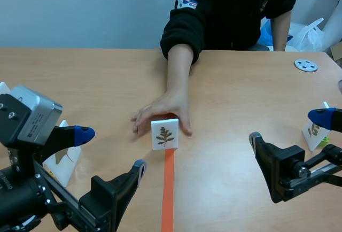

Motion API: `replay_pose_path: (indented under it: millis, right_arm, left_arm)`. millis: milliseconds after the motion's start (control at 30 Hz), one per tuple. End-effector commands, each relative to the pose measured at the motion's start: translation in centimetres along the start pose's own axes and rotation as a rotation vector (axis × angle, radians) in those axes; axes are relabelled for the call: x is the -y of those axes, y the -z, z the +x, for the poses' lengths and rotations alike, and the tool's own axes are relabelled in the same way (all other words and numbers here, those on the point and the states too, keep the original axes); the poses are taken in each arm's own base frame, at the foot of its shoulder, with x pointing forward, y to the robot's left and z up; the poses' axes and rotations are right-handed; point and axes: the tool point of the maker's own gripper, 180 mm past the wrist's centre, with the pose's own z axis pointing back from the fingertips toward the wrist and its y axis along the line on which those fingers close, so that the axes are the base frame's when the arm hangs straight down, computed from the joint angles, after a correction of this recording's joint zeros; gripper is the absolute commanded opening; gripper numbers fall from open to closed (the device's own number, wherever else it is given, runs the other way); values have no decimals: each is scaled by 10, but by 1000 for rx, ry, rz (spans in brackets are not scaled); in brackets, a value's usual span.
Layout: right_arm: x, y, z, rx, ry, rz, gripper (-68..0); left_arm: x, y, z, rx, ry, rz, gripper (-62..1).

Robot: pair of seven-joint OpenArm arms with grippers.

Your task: Sort the leaf by its shape. The table is split by an orange tape line. A compound leaf with several leaflets goes to the left side, a simple leaf with one blade goes to the right side. Return to the home posture when a red brick is placed on the table.

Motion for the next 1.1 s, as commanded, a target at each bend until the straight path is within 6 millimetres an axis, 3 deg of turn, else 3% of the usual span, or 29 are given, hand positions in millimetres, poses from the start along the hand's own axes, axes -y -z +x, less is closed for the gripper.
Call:
replay_pose_path:
  millis: [0, 200, 433, 833, 1067]
  right_arm:
    - [2, 2, 7, 30, -1, -1, 4]
    - [7, 6, 6, 35, -4, -9, 4]
    - [10, 25, -9, 24, 5, 42, 4]
    - [-11, 85, -26, 56, 9, 170, 4]
    - [-35, 118, -34, 62, -39, 263, 4]
  left_arm:
    - [1, -1, 14, 49, 2, -1, 14]
    - [1, -1, 15, 49, 2, -1, 14]
    - [1, -1, 15, 49, 2, -1, 14]
    - [1, 0, 15, 50, 2, -1, 14]
    - [1, 0, 15, 49, 2, -1, 14]
